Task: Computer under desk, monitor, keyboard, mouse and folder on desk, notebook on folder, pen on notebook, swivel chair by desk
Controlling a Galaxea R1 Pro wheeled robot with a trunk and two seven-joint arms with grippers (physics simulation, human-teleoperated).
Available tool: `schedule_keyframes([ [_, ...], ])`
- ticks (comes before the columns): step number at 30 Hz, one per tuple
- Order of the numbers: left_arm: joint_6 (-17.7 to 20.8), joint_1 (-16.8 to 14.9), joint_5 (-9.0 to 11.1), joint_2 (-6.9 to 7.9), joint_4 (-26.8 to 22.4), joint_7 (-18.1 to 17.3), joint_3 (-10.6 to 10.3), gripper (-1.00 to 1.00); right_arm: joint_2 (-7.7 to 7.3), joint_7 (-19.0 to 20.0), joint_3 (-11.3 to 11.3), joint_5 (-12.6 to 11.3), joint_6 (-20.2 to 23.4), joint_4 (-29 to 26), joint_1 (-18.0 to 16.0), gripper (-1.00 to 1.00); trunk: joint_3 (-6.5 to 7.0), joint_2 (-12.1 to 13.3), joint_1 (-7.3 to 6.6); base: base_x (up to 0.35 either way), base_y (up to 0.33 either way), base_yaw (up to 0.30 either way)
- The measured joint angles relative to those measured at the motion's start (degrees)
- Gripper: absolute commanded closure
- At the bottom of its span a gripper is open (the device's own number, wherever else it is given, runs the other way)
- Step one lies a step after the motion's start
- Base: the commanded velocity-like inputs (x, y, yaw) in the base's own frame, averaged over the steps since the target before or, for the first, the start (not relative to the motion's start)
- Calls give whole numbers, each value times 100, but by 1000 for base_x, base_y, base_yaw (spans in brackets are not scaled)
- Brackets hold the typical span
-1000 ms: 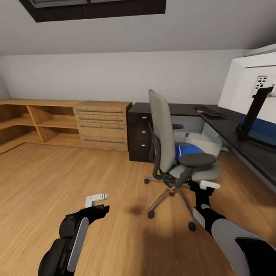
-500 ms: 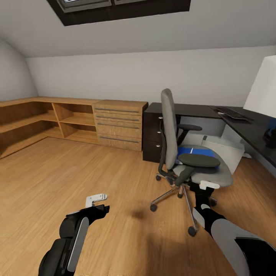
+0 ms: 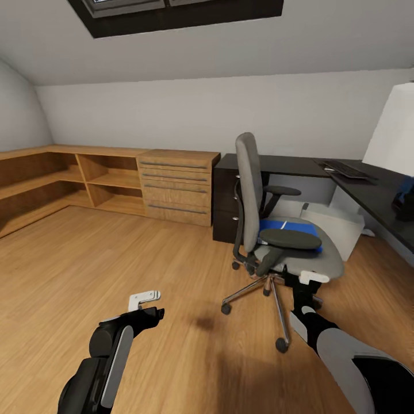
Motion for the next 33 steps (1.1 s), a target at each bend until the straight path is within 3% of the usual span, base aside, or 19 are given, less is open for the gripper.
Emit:
schedule_keyframes([
  [13, -4, 0, 0, 0, 0, 0, 0, -100, -33, -2, -9, -25, 1, -1, 0, -100, 22, 0, 0, 0, 0, -278],
  [20, 0, 1, 0, 11, -9, 2, 26, -100, -40, -2, -34, -150, 29, 8, -1, -100, 23, 0, 0, 0, 0, -73],
  [24, -4, 1, 26, 29, -16, -5, 296, -100, -99, 176, -47, -770, 60, 10, -1, -100, 23, 0, 0, 0, 0, -9],
  [26, -6, 1, 73, 33, -17, -13, 479, -100, -149, 499, -45, -1327, 81, 15, -1, -100, 23, 0, 0, 0, 0, -3],
  [27, -7, 1, 89, 34, -19, -14, 511, -100, -156, 596, -44, -1472, 101, 14, -1, -100, 23, 0, 0, 0, 0, -2],
  [29, -8, 1, 132, 47, -33, -16, 587, -100, -212, 980, -59, -2296, 561, 6, -1, -100, 23, 0, 0, 0, 0, -1],
  [30, -8, 1, 148, 56, -39, -17, 614, -100, -278, 1198, -83, -2885, 921, -7, -2, -100, 23, 0, 0, 0, 0, 0],
  [33, -8, 1, 161, 65, -42, -18, 631, -100, -380, 1417, -99, -3603, 1273, -26, -2, -100, 23, 0, 0, 0, 0, 0],
])
